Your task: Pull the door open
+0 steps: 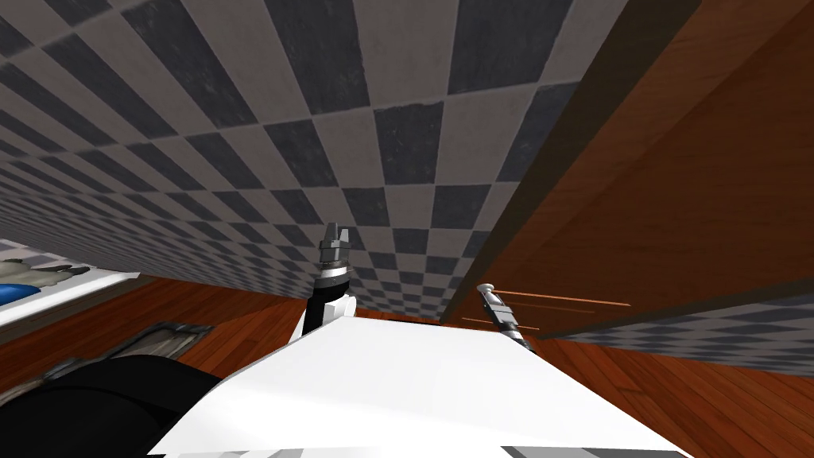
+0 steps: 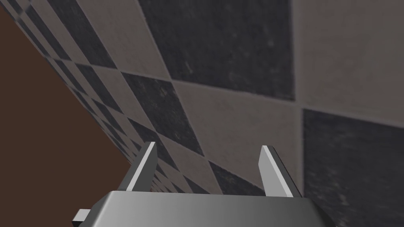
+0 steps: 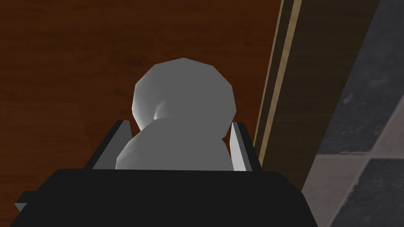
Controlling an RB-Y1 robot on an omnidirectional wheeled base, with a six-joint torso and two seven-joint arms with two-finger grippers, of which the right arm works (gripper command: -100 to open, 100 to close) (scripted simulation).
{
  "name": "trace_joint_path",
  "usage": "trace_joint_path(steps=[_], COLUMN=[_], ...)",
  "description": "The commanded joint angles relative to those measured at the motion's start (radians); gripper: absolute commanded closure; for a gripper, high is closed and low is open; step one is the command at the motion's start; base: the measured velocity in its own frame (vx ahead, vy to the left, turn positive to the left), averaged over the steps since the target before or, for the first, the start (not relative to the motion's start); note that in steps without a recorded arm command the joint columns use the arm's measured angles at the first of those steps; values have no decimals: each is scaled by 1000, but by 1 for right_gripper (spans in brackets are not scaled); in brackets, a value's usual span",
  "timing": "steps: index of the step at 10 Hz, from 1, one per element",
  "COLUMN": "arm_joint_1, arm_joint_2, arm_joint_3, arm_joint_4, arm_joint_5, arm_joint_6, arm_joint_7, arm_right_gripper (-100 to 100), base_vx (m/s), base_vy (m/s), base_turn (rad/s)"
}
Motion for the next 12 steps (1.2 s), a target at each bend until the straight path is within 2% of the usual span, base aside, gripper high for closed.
trace_joint_path(steps=[1,4,12], arm_joint_1=[2,2,-17], arm_joint_2=[3,3,5], arm_joint_3=[2,2,-13], arm_joint_4=[1,1,15], arm_joint_5=[1,1,-22], arm_joint_6=[-1,-1,16], arm_joint_7=[0,0,-203], arm_right_gripper=[100,100,100], base_vx=[-29,-9,-54], base_vy=[-2,0,-19], base_turn=[11,-3,60])
